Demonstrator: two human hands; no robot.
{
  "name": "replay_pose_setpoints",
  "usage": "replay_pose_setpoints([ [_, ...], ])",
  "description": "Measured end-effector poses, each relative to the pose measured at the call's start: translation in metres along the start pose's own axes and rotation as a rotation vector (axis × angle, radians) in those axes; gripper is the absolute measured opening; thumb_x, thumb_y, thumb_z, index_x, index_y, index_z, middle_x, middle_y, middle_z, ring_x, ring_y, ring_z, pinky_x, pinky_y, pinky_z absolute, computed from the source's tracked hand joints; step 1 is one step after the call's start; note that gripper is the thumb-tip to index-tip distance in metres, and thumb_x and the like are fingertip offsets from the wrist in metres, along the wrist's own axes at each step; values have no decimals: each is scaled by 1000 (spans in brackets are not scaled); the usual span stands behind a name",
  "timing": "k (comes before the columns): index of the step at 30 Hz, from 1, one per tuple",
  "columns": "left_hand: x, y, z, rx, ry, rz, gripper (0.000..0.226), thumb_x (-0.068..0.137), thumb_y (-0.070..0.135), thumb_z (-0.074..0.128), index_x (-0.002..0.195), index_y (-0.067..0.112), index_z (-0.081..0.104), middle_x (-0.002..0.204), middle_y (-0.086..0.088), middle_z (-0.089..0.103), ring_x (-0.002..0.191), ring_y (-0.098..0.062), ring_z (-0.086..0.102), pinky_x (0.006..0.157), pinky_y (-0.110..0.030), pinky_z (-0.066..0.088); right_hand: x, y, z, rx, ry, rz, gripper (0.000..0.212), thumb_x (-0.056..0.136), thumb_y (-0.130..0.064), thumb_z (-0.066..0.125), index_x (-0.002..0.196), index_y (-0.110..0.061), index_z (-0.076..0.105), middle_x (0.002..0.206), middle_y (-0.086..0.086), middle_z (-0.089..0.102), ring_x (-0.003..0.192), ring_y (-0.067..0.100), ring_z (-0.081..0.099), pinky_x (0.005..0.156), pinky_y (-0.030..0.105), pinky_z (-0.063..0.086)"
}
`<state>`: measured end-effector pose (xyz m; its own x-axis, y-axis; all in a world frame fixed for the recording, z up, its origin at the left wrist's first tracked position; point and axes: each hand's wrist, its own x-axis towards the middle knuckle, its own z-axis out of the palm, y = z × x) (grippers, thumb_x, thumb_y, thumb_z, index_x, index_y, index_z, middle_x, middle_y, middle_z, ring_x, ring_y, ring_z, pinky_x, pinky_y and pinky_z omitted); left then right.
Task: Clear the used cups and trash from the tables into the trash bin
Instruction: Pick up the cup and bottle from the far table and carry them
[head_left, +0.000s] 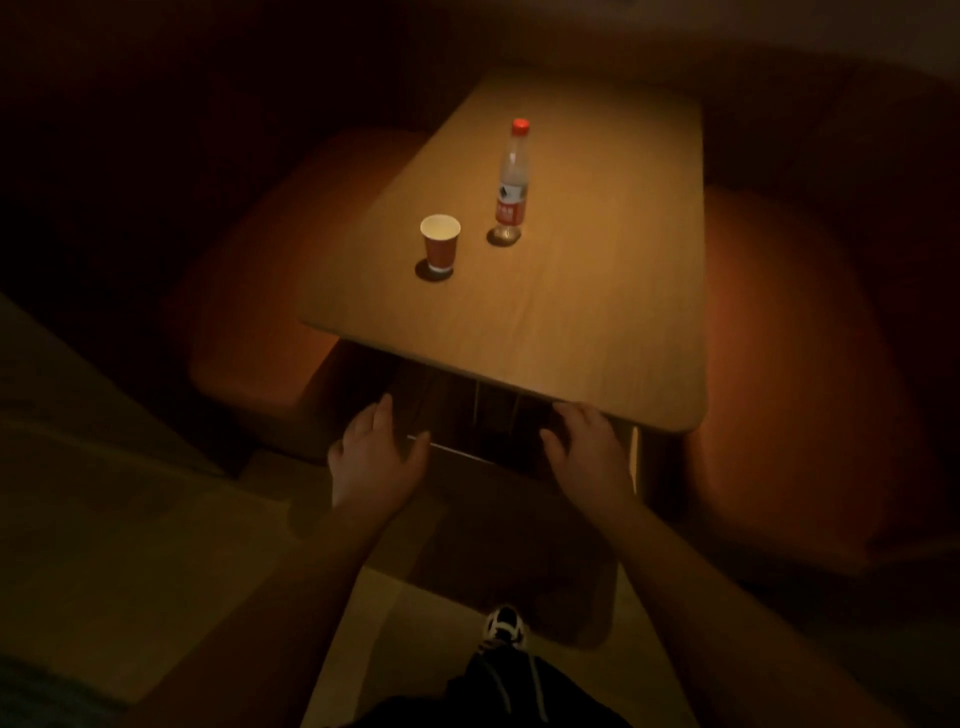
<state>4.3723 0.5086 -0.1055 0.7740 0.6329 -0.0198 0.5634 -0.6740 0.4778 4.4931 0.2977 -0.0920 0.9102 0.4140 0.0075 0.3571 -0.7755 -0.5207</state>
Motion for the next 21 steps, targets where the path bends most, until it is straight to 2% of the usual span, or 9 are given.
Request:
replay_pose_setpoints([
  [4, 74, 36, 8, -7, 23, -12, 71, 88, 55, 45, 146, 19, 26, 149, -6, 34, 136, -23, 31, 105, -52, 26, 85, 4, -12, 5, -43, -35, 45, 95, -34, 49, 136, -17, 44, 142, 5, 44, 127, 20, 42, 104, 38, 39],
  [9, 144, 58, 20, -15, 41, -20, 69, 88, 54, 46, 143, 16, 30, 136, -9, 46, 126, -25, 41, 101, -51, 32, 166, 5, -9, 17, -84, -46, 46, 95, -35, 48, 137, -19, 43, 144, 2, 42, 131, 18, 39, 108, 37, 36],
  [16, 247, 70, 34, -45, 22, -74, 74, 86, 59, 47, 146, 22, 22, 148, -5, 34, 133, -24, 34, 104, -52, 30, 265, 5, 6, 16, -84, -11, 46, 94, -36, 48, 137, -20, 44, 143, 1, 43, 131, 18, 39, 107, 34, 33],
  [21, 316, 72, 39, -209, 54, -119, 98, 72, 72, 57, 147, 29, 10, 152, -4, 26, 137, -26, 29, 105, -47, 26, 333, -10, 21, 60, -54, 62, 48, 93, -38, 50, 138, -22, 42, 143, 0, 43, 130, 18, 40, 106, 35, 36],
])
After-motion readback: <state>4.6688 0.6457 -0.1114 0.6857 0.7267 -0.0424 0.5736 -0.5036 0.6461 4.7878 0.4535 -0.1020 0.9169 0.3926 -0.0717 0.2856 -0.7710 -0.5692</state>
